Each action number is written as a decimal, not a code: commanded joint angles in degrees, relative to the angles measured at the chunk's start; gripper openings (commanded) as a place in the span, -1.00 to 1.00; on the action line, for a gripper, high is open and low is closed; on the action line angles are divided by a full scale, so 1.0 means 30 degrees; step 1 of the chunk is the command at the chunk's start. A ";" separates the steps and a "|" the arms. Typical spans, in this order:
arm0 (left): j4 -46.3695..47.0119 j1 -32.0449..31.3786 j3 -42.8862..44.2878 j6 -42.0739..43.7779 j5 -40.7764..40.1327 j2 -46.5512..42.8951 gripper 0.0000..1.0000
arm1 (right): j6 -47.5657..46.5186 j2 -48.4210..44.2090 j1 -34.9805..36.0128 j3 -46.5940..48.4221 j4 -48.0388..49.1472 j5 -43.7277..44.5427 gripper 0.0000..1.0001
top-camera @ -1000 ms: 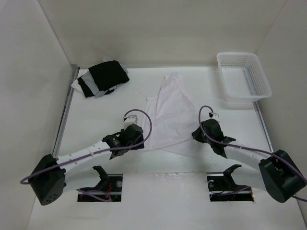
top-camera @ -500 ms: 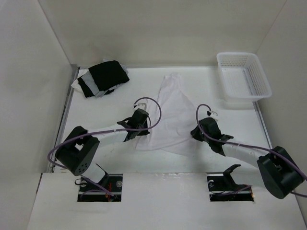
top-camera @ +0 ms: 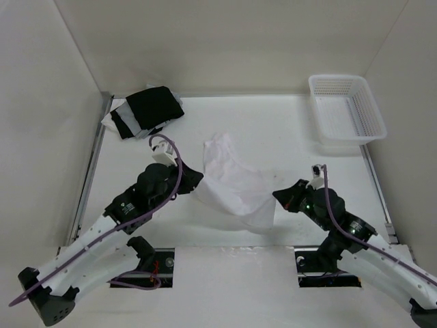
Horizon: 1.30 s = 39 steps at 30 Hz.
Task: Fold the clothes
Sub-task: Flatten the tank top out
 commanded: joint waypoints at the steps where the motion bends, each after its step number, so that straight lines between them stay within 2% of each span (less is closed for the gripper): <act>1: -0.0502 0.1406 0.0698 0.0143 0.0180 0.2294 -0.94 | -0.1128 0.2058 -0.1506 0.1470 -0.0628 0.0351 -1.00; 5: 0.4031 0.5710 0.1079 0.1349 0.1732 0.6771 -0.91 | -0.2156 0.7326 -0.5428 0.1706 0.4258 -0.1931 -1.00; 7: 0.6232 0.6887 0.1955 0.1291 0.2116 1.0020 -0.90 | -0.2362 1.0373 -0.7334 0.2231 0.6284 -0.2842 -1.00; 11: 0.7530 0.7184 0.5788 0.1554 0.1825 1.5827 -0.81 | -0.2655 1.4542 -0.9478 0.3989 0.7844 -0.3636 -1.00; 13: 0.7386 0.7127 0.7342 0.1933 0.1213 1.7383 -0.60 | -0.2918 1.5569 -1.0152 0.4692 0.7991 -0.3637 -0.97; 14: 0.7385 0.7126 0.7554 0.1935 0.1064 1.7536 -0.52 | -0.2977 1.5806 -1.0416 0.4869 0.7904 -0.3608 -0.87; 17: 0.7560 0.6747 0.6362 0.2314 -0.0309 1.6314 -0.26 | -0.3329 1.4994 -1.0595 0.4086 0.7874 -0.3316 -0.41; 19: 0.7589 0.6309 0.3965 0.2695 -0.1510 1.4267 -0.26 | -0.3213 1.3649 -1.0537 0.2945 0.7990 -0.3023 -0.33; 21: 0.7561 0.5519 0.0892 0.2697 -0.2449 1.1691 -0.39 | -0.3008 1.1687 -1.0217 0.1480 0.7963 -0.2526 -0.45; 24: 0.6512 0.3939 -0.3155 0.1881 -0.2803 0.7911 -0.54 | -0.2335 0.8961 -0.8754 -0.0251 0.7350 -0.2027 -0.89; 25: 0.5665 0.3353 -0.4124 0.1296 -0.2862 0.6797 -0.54 | -0.2188 0.8257 -0.8227 -0.0575 0.6825 -0.1967 -0.95; 28: 0.3670 0.2121 -0.6352 -0.0753 -0.2718 0.4187 -0.50 | -0.1690 0.7051 -0.6674 -0.1192 0.5797 -0.1238 -0.95; 31: 0.3837 0.1852 -0.7734 -0.1960 -0.2104 0.3096 -0.44 | -0.1426 0.6902 -0.5676 -0.1398 0.5589 -0.0532 -0.81; 35: 0.5710 0.2700 -0.8322 -0.1904 -0.0846 0.3969 -0.37 | -0.1367 0.7545 -0.4708 -0.1281 0.5736 -0.0239 -0.65; 39: 0.8578 0.3579 -0.8820 -0.1611 0.1028 0.5901 -0.29 | -0.1249 0.7810 -0.4209 -0.1369 0.5999 -0.0209 -0.60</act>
